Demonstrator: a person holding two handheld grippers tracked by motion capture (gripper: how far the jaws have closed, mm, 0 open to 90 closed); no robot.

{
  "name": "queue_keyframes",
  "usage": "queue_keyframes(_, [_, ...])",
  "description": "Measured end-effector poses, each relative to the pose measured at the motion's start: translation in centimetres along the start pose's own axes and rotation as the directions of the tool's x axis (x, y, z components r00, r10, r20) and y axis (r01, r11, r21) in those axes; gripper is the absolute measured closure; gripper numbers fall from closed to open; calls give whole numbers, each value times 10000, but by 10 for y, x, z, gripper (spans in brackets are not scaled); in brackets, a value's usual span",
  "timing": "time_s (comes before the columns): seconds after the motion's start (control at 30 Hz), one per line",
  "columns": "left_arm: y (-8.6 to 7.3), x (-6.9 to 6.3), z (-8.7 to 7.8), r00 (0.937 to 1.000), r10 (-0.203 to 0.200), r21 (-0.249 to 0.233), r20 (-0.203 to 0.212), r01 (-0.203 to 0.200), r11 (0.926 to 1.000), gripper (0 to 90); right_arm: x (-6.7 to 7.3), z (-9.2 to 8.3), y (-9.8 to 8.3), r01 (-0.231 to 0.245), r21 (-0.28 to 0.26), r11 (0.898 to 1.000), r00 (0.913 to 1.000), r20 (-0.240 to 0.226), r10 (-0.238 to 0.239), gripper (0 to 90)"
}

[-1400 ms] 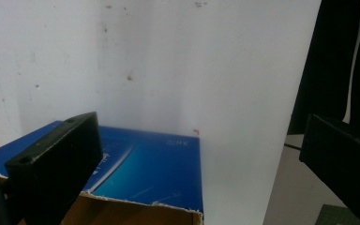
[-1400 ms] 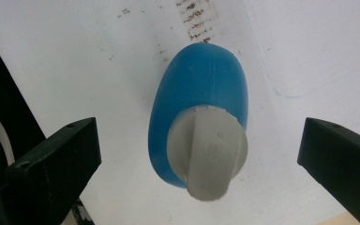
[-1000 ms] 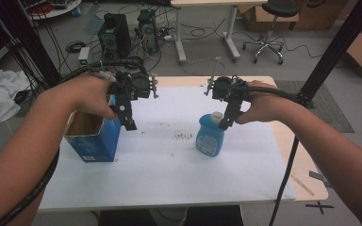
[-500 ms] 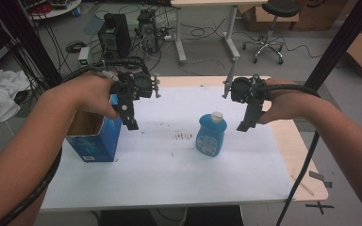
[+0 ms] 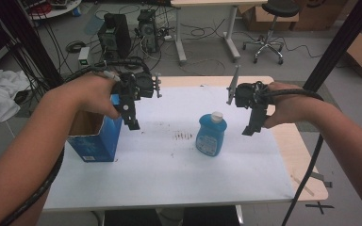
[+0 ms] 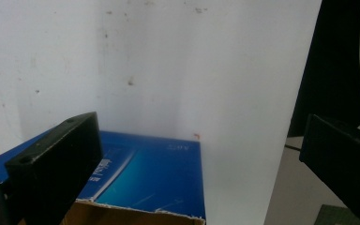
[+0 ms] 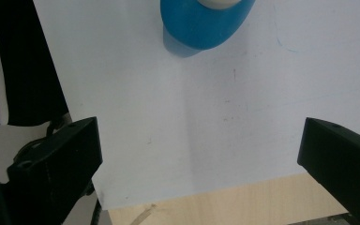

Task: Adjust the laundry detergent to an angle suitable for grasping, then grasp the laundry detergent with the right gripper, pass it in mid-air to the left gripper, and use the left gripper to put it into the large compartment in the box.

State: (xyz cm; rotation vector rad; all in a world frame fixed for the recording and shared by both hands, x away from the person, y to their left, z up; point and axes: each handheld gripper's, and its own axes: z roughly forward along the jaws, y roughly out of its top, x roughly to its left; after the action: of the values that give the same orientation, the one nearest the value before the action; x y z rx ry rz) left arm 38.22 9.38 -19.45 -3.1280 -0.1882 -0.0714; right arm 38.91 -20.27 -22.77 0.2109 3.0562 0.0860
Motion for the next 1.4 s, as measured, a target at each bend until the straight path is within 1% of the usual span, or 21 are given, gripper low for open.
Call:
queue_keyframes(0.13, [2, 1, -3, 9999, 77, -106, -76, -78, 9999, 1, 0, -1, -2, -97, 27, 9999, 10000, 8, 97, 0])
queue_keyframes(0.17, [2, 1, -3, 9999, 90, -109, -71, -91, 9999, 1, 0, -1, -3, -123, 14, 9999, 9999, 68, 123, 0])
queue_keyframes(0.23, [4, 1, -4, 9999, 104, -78, -115, -105, 9999, 1, 0, -2, -4, -140, -18, 9999, 9999, 23, 140, 0])
queue_keyframes(0.33, [5, -1, -4, 9999, 101, -190, -102, -103, 9998, 1, 0, -3, -5, -177, -58, 9998, 9998, 55, 177, 0])
queue_keyframes(0.47, [7, -3, -6, 9998, 154, -90, -136, -155, 9998, 1, 2, -5, -7, -127, -96, 9999, 9999, 93, 128, 0])
queue_keyframes(0.57, [7, -5, -9, 9997, 134, -168, -197, -137, 9998, 1, 2, -5, -8, -195, -105, 9998, 9997, 117, 196, 0])
queue_keyframes(0.6, [7, -5, -9, 9997, 132, -244, -215, -137, 9996, 1, 2, -5, -9, -217, -102, 9997, 9996, 149, 219, 0])
queue_keyframes(0.73, [7, -6, -7, 9998, 144, -222, -160, -148, 9996, 1, 2, -5, -10, -255, -71, 9996, 9996, 155, 256, 0])
queue_keyframes(0.77, [6, -5, -6, 9998, 147, -280, -134, -150, 9995, 1, 3, -4, -10, -294, -64, 9995, 9994, 161, 295, 0])
queue_keyframes(0.87, [5, -4, -3, 9998, 132, -145, -117, -134, 9998, 1, 3, -3, -10, -304, -29, 9995, 9995, 125, 304, 0])
queue_keyframes(0.93, [5, -4, -3, 9998, 128, -196, -123, -130, 9997, 1, 3, -1, -8, -282, 80, 9996, 9995, 145, 281, 0])
queue_keyframes(1.0, [5, -4, -4, 9998, 163, -254, -126, -166, 9995, 1, 3, -1, -7, -263, 64, 9996, 9995, 157, 262, 0])
queue_keyframes(1.1, [6, -5, -6, 9997, 190, -190, -182, -194, 9996, 1, 4, -2, -7, -283, -67, 9996, 9994, 196, 284, 0])
queue_keyframes(1.13, [6, -6, -7, 9996, 204, -227, -207, -209, 9995, 1, 5, -3, -7, -303, -48, 9995, 9992, 268, 304, 0])
queue_keyframes(1.27, [5, -9, -9, 9994, 258, -275, -237, -265, 9993, 1, 7, -6, -11, -433, -309, 9986, 9985, 336, 444, 0])
queue_keyframes(1.33, [5, -10, -9, 9993, 310, -236, -222, -315, 9992, 1, 9, -7, -14, -530, -513, 9973, 9978, 368, 549, 0])
queue_keyframes(1.4, [4, -12, -10, 9992, 330, -292, -233, -337, 9990, 1, 10, -7, -19, -674, -896, 9937, 9967, 389, 711, 0])
